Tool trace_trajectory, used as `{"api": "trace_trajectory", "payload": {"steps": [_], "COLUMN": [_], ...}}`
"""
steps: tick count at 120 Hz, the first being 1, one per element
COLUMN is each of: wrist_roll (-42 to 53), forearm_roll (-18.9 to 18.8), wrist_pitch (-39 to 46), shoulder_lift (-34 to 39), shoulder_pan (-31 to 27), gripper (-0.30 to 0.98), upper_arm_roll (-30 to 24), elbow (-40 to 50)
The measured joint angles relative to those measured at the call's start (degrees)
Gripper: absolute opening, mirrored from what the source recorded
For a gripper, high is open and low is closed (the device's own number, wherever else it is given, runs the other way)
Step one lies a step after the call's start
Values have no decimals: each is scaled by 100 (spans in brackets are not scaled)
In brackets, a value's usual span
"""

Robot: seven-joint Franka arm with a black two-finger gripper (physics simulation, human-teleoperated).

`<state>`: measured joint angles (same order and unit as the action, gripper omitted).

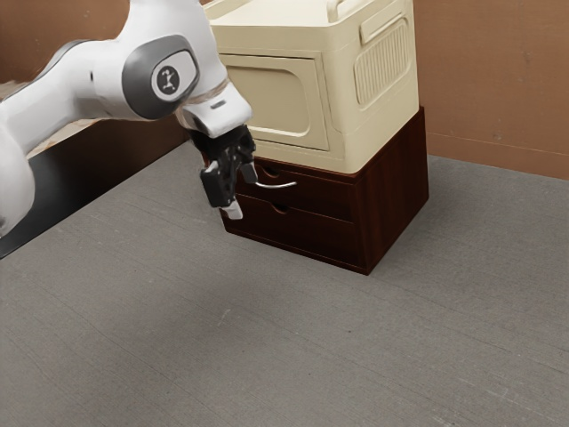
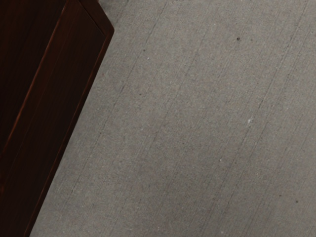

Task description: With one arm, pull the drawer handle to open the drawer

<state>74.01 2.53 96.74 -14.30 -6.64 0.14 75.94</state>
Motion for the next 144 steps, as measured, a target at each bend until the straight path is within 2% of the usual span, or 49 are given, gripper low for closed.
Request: {"api": "trace_trajectory", "payload": {"steps": [31,60,84,110,128,144], "wrist_roll": [875,1499,1984,2373,2580,2730], "forearm_roll": [99,120,112,148,172,240], "wrist_pitch": [1922,3123,3814,4372,4590,4698], "shoulder_lift": [219,509,524,496,485,470], "shoulder_pan": [108,54,-19,-48,-39,-34], "gripper": [69,69,66,46,47,39], "upper_arm_roll": [-22,-23,-23,-23,-8,1], "elbow": [967,1725,1992,2136,2229,2231]}}
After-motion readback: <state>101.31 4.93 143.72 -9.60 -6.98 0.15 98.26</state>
